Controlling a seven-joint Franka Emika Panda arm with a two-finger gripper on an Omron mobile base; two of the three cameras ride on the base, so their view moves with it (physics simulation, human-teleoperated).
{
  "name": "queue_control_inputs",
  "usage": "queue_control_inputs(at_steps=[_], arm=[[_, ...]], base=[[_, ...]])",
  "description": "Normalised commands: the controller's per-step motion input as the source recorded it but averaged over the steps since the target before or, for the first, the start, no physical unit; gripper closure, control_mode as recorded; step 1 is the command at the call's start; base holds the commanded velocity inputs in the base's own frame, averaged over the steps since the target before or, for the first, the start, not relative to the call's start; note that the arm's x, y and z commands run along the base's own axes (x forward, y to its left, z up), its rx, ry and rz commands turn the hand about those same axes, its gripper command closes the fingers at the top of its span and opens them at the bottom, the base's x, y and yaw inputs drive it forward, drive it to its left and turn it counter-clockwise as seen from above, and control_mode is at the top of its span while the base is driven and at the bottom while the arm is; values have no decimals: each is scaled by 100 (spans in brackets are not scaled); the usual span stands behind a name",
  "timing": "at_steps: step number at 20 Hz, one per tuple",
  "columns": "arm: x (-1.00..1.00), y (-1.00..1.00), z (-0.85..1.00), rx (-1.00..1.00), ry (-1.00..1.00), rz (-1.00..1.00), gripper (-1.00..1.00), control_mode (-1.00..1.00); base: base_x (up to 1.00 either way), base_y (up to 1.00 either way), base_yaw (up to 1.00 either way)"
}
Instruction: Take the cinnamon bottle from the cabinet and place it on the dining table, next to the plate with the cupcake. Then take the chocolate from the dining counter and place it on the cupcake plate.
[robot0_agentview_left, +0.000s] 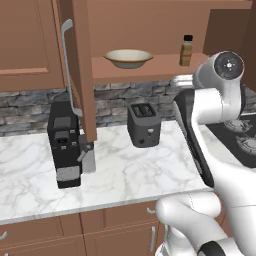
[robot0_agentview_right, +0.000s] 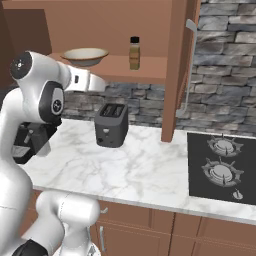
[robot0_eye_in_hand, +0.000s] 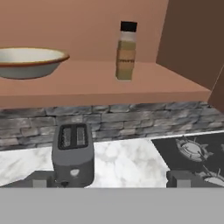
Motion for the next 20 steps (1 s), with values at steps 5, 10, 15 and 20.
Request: queue_control_inputs(at_steps=[5,10,15,20], arm=[[13,-31,41,7,-15,2,-100,-100],[36,-15,43,6,0,0,-100,-100],[33,-23,31,13,3,10,-100,-100],[26,-25,12,9,8,16,-100,-100]], base=[[0,0,0],[0,0,0],[0,0,0],[0,0,0]])
